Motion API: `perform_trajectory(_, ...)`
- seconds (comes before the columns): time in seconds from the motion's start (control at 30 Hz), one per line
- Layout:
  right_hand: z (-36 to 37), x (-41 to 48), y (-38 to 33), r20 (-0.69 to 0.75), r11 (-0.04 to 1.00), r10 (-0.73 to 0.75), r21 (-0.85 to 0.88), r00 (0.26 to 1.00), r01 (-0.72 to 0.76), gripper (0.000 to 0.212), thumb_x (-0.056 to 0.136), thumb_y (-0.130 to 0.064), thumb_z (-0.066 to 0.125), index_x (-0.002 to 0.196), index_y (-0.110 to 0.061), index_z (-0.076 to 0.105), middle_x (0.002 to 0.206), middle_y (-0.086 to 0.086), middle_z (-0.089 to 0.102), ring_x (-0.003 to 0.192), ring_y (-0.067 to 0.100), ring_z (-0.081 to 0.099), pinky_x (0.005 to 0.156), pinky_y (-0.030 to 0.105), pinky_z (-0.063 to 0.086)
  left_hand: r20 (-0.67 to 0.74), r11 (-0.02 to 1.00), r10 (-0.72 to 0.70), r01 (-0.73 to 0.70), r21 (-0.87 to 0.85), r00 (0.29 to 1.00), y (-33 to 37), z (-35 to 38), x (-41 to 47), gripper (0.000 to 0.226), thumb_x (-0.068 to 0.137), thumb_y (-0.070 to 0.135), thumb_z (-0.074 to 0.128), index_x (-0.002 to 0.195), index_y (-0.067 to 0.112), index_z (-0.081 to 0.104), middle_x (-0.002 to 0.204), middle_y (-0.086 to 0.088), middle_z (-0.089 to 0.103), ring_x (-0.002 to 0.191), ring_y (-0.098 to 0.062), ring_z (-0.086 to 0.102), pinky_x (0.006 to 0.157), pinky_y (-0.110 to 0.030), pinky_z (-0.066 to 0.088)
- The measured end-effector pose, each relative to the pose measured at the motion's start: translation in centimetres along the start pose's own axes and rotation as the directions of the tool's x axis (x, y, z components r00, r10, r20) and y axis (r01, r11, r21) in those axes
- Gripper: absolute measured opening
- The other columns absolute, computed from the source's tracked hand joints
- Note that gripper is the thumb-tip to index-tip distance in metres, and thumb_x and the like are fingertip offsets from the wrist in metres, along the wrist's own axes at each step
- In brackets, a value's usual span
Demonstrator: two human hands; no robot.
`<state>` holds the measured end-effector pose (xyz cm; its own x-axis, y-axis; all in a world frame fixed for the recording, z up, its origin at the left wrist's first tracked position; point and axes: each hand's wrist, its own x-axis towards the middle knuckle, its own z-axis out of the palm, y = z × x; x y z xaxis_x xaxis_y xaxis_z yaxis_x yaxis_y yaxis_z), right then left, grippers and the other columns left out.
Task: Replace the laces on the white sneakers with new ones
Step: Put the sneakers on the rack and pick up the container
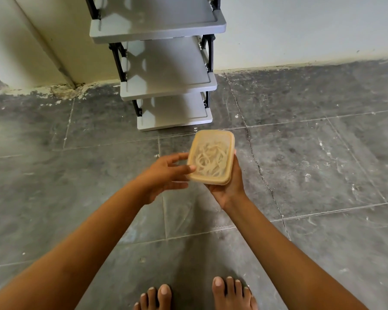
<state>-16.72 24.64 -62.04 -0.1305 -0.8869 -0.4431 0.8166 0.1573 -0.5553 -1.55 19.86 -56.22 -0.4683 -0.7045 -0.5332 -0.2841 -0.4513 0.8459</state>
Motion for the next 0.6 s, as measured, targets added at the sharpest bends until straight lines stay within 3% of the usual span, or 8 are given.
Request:
perform_trajectory(0.1,-0.2,0.1,0.0,0.015,0.997,-0.035,-0.073,0.999,0.036,0.054,0.1,-0.05,0.024,0.127,-0.014,0.054,0.115,0.007,0.067,0.105,0.023,0.064,0.091,0.043,0.05,0.132,0.956,-0.064,0.099,-0.277,0.989,-1.0,-0.5,0.2,0.045,0.074,0.016,0.07,0.118,0.019,0.061,0.097,-0.01,0.072,0.085,-0.023,0.07,0.073,-0.034,0.059)
perform_trajectory(0.2,-0.2,0.1,-0.3,-0.02,0.99,-0.003,-0.144,1.0,0.0,0.058,0.099,-0.053,0.023,0.127,-0.016,0.056,0.118,0.009,0.066,0.108,0.026,0.063,0.087,0.042,0.052,0.09,0.919,-0.037,0.069,-0.389,0.995,-1.7,-0.8,0.6,0.046,0.067,0.016,0.071,0.112,0.015,0.062,0.094,-0.01,0.073,0.083,-0.022,0.071,0.068,-0.028,0.058)
perform_trajectory(0.3,0.6,-0.1,0.0,-0.089,0.964,-0.052,-0.265,0.995,0.027,0.06,0.094,-0.063,0.021,0.115,-0.025,0.061,0.115,0.006,0.067,0.103,0.022,0.065,0.077,0.037,0.056,0.024,0.925,-0.037,0.043,-0.376,0.999,-2.0,-0.7,0.9,0.042,0.065,0.015,0.071,0.106,0.009,0.064,0.092,-0.008,0.074,0.081,-0.018,0.072,0.067,-0.023,0.057)
perform_trajectory(0.43,1.3,-0.5,0.5,-0.267,0.852,-0.283,-0.511,0.921,0.113,0.046,0.092,-0.061,0.032,0.083,-0.03,0.064,0.095,-0.001,0.07,0.086,0.014,0.067,0.075,0.032,0.055,0.033,0.951,0.011,0.0,-0.311,0.999,-2.7,-0.1,0.8,0.029,0.065,0.018,0.07,0.092,0.006,0.069,0.089,-0.006,0.074,0.081,-0.013,0.071,0.068,-0.019,0.056)
perform_trajectory(0.5,1.2,-0.5,0.3,-0.278,0.849,-0.292,-0.516,0.915,0.114,0.045,0.093,-0.059,0.034,0.082,-0.028,0.065,0.091,-0.002,0.07,0.084,0.014,0.067,0.072,0.03,0.055,0.045,0.961,0.036,-0.022,-0.277,0.998,-2.9,0.0,0.9,0.028,0.066,0.018,0.07,0.091,0.007,0.069,0.088,-0.004,0.074,0.081,-0.012,0.071,0.068,-0.018,0.055)
perform_trajectory(0.6,0.9,-0.3,0.0,-0.217,0.852,-0.221,-0.518,0.951,0.08,0.048,0.095,-0.058,0.03,0.093,-0.028,0.066,0.102,0.002,0.07,0.092,0.016,0.067,0.08,0.035,0.055,0.056,0.971,0.027,-0.013,-0.237,0.998,-2.7,-0.2,1.0,0.02,0.074,0.013,0.069,0.093,0.006,0.068,0.088,-0.003,0.074,0.081,-0.012,0.071,0.069,-0.018,0.055)
